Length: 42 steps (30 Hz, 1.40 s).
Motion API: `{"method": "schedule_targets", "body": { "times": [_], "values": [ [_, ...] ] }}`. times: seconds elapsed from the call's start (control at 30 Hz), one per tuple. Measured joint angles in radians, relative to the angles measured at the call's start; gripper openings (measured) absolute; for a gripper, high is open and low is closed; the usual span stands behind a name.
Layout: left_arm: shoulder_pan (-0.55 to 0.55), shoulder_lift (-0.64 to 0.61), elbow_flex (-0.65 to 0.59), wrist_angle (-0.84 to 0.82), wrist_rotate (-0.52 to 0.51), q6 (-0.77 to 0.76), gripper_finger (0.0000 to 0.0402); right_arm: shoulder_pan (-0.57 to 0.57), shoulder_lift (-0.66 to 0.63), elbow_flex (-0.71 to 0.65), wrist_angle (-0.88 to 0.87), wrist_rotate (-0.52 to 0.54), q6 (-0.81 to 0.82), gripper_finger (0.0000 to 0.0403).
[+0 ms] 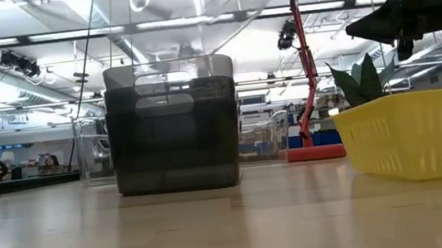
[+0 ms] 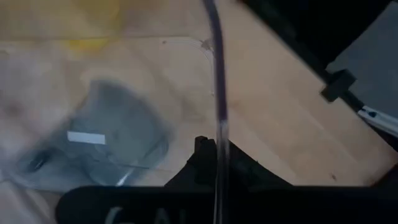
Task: Stack baskets by color
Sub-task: Stack the bottom transparent bin on the top left transparent bin
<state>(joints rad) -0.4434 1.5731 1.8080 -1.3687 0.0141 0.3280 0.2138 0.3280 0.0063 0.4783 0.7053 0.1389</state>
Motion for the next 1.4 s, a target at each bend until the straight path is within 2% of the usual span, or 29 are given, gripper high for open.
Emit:
{"method": "schedule_targets", "body": {
  "times": [0.2, 0.4, 0.53, 0.67, 0.83, 1.07, 1.4],
  "values": [
    [0.125, -0.014, -0.002, -0.138, -0.101, -0.091, 0.0005, 0.0, 0.0, 0.0, -0.001, 0.0, 0.026, 0.0012],
    [0.279, -0.011, -0.008, -0.171, -0.182, -0.343, 0.001, 0.0, 0.0, 0.0, -0.002, 0.0, 0.027, 0.0012],
    [0.372, -0.01, -0.07, -0.174, -0.188, -0.476, 0.001, 0.0, 0.0, 0.0, -0.002, -0.001, 0.027, 0.0012],
    [0.458, -0.01, -0.145, -0.17, -0.14, -0.58, 0.0011, 0.0, 0.0, 0.0, -0.003, 0.0, 0.027, 0.0012],
    [0.55, -0.01, -0.223, -0.096, -0.086, -0.588, 0.0012, 0.0, 0.0, 0.0, -0.003, 0.0, 0.026, 0.0012],
    [0.649, -0.01, -0.295, -0.006, -0.084, -0.581, 0.0012, 0.0, 0.0, 0.0, -0.002, 0.0, 0.026, 0.0012],
    [0.672, -0.01, -0.433, 0.141, -0.078, -0.5, 0.0014, 0.0, 0.0, 0.0, -0.002, 0.0, 0.027, 0.0012]
  ]
}}
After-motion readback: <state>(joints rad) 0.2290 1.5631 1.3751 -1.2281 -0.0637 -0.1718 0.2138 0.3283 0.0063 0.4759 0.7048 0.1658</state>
